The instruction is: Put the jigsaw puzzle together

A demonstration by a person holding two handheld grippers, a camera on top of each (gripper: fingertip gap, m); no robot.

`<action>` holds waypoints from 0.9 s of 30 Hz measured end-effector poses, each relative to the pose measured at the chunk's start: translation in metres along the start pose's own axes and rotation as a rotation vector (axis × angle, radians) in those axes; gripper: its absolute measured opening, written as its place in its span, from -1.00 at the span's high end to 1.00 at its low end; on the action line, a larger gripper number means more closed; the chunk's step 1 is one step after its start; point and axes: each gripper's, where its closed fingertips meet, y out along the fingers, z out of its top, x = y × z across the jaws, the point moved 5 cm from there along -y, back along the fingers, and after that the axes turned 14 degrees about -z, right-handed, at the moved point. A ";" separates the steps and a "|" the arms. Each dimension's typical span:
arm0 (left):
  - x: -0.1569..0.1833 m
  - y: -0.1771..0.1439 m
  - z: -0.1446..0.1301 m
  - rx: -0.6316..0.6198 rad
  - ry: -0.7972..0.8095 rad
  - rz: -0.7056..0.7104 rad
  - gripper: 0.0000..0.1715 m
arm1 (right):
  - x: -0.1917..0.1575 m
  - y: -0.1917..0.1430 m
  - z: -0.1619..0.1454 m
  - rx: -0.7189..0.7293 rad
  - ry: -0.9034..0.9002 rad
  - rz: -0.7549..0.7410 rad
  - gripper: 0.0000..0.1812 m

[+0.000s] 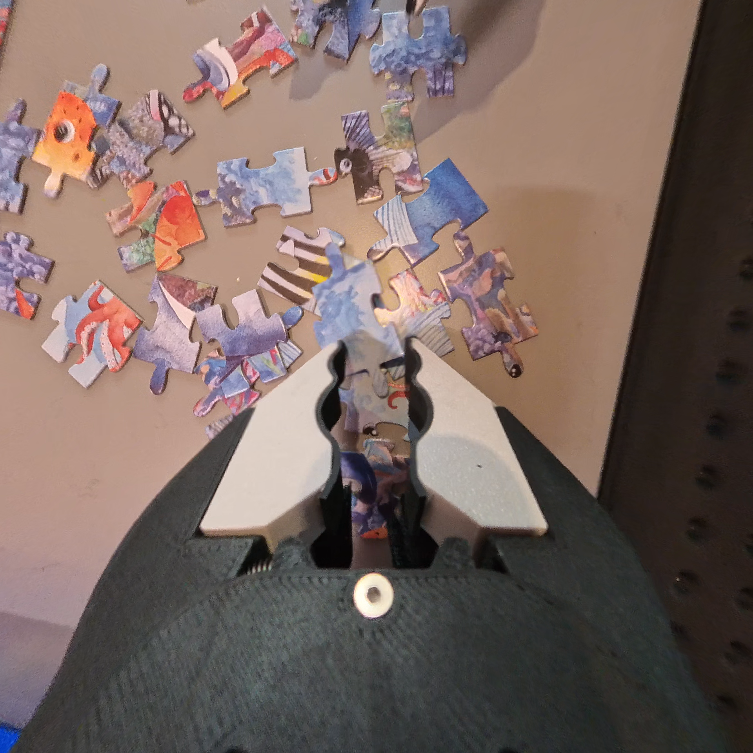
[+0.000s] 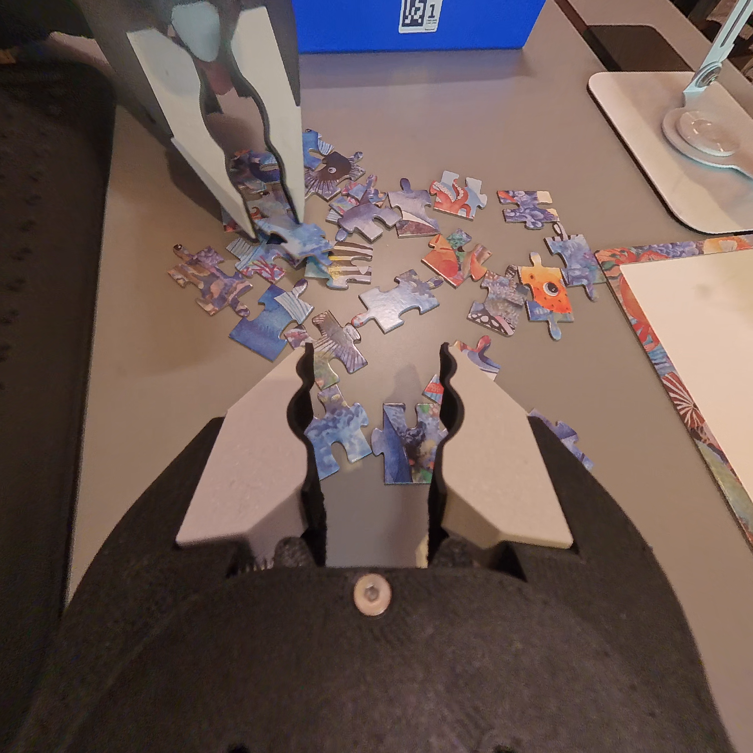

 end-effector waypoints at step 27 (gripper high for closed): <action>-0.166 -0.015 0.065 -0.131 -0.157 0.225 0.22 | 0.028 -0.017 -0.003 0.052 0.044 -0.123 0.37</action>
